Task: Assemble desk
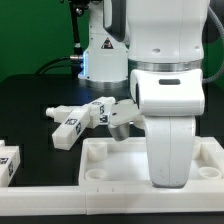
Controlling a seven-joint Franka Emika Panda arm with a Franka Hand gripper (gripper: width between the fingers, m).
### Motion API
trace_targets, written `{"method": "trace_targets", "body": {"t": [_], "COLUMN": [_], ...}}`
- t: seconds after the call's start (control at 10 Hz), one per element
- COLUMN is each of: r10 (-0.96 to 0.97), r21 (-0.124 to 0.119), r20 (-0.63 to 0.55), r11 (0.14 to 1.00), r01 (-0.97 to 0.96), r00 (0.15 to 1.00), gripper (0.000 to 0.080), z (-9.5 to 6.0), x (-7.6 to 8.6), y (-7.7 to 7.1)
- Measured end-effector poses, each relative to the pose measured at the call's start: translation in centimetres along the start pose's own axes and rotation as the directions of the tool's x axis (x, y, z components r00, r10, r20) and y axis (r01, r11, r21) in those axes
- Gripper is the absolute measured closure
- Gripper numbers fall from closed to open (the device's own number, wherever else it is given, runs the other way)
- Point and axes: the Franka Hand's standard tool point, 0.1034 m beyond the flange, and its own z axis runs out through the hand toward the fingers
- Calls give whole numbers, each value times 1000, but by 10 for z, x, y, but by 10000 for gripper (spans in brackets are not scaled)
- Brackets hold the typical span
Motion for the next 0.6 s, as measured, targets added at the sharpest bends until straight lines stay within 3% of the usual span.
{"method": "trace_targets", "body": {"t": [0.1, 0.2, 0.3, 0.4, 0.5, 0.6], "r10": [11, 30, 47, 81, 127, 116], "r21": [2, 5, -17, -37, -48, -39], "r20": [2, 12, 13, 12, 5, 8], "r11": [1000, 1000, 999, 996, 991, 993], "r01": [-11, -30, -47, -81, -127, -115], "r00": [1000, 999, 999, 997, 992, 993], "gripper": [486, 303, 200, 200, 160, 153], "z": [-5, -26, -46, -58, -58, -55], "x": [0, 1, 0, -3, -2, -3], "y": [1, 4, 5, -1, -11, -11]}}
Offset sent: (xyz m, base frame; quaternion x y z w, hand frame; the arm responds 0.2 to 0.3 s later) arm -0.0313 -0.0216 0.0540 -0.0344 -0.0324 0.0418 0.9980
